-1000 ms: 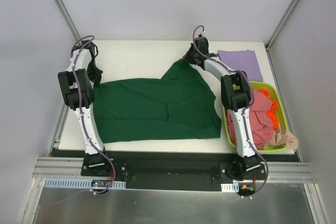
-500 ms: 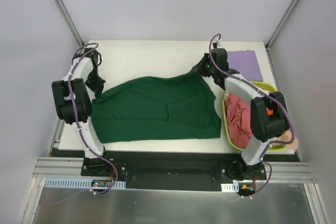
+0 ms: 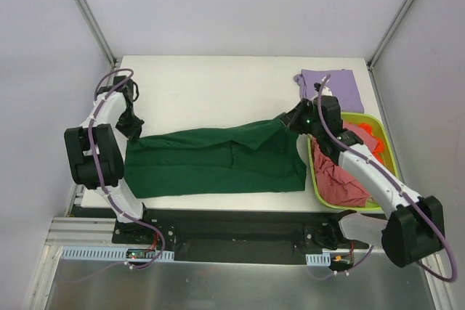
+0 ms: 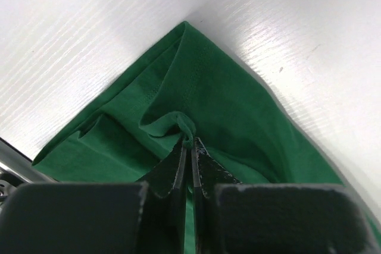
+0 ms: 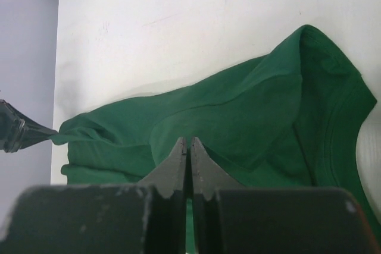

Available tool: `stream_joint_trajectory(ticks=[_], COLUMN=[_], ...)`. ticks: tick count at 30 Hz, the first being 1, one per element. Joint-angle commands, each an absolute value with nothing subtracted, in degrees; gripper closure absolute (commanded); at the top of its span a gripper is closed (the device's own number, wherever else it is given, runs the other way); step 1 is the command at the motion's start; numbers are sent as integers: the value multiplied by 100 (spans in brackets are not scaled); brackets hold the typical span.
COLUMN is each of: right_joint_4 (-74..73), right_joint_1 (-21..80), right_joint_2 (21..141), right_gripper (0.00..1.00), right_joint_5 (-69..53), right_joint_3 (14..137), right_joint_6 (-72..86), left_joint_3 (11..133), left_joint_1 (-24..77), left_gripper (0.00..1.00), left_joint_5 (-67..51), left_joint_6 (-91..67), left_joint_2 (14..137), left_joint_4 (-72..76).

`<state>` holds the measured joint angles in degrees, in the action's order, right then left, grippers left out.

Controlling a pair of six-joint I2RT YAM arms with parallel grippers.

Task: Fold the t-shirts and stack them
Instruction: Fold the other side of the tshirt into a rectangle

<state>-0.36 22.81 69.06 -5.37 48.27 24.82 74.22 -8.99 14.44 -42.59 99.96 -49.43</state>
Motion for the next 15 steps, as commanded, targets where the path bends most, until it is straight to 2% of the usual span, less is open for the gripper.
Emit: stream_joint_trajectory(ticks=[1,15], right_joint_4=[-535,-1310], right_joint_1=[2338,2918], right_joint_2=[6364,5705], right_gripper=[99,97], right_joint_5=[-615,-274], right_joint_3=[4632,4272], right_joint_6=[2557,2926], left_joint_3=[7514,7585], left_joint_1=[-958,-1055], left_gripper=[100,100], left_joint_5=[1679,1837], left_joint_6=[-4316,-4228], left_joint_2=[9563,9501], left_joint_4=[-4948,-4931])
